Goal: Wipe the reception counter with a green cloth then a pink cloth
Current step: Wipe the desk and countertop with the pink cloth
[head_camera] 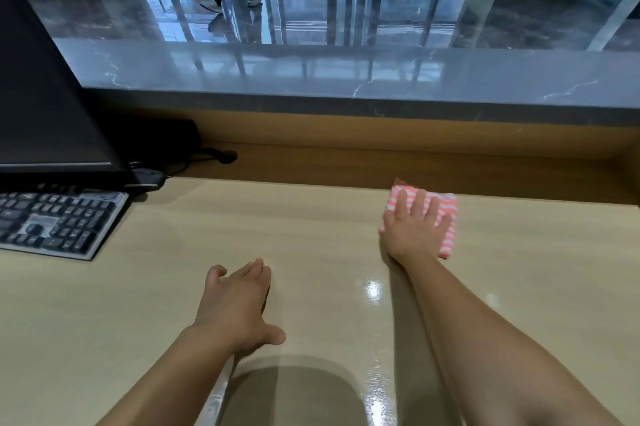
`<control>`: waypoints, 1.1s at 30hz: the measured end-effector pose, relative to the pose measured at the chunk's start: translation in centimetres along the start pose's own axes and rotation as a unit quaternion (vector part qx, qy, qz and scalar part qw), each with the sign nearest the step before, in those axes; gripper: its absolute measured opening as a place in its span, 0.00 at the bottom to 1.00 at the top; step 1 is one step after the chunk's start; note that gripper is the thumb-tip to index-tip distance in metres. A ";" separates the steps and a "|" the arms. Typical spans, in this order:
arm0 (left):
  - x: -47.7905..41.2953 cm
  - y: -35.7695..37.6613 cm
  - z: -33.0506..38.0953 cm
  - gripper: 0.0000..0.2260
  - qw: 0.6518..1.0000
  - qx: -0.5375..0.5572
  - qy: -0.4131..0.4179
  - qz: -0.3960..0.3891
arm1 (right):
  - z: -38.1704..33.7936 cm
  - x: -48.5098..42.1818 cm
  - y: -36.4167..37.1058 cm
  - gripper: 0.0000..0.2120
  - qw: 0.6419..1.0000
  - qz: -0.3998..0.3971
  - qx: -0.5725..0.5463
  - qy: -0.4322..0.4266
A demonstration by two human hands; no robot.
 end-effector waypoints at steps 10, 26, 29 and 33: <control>-0.2 0.3 -0.2 0.43 1.000 0.013 -0.005 -0.009 | -13.6 7.7 4.9 0.27 0.959 -0.025 0.020 -0.281; 1.0 0.5 -0.4 0.46 1.000 -0.025 0.012 -0.009 | 7.3 3.7 0.5 0.26 0.999 0.010 0.003 -0.039; 2.1 1.1 -1.0 0.44 0.999 0.001 0.042 0.006 | 5.0 4.8 0.7 0.27 0.999 -0.001 -0.021 0.049; 4.1 1.6 -2.2 0.42 0.997 0.006 0.074 -0.005 | -2.1 7.5 2.9 0.28 0.999 0.015 -0.011 0.027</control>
Point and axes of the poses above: each hand's wrist, its own x-axis away from the middle knuckle, its own y-axis out of the palm, z = x × y, the point moved 1 cm from there along -x, towards the middle knuckle
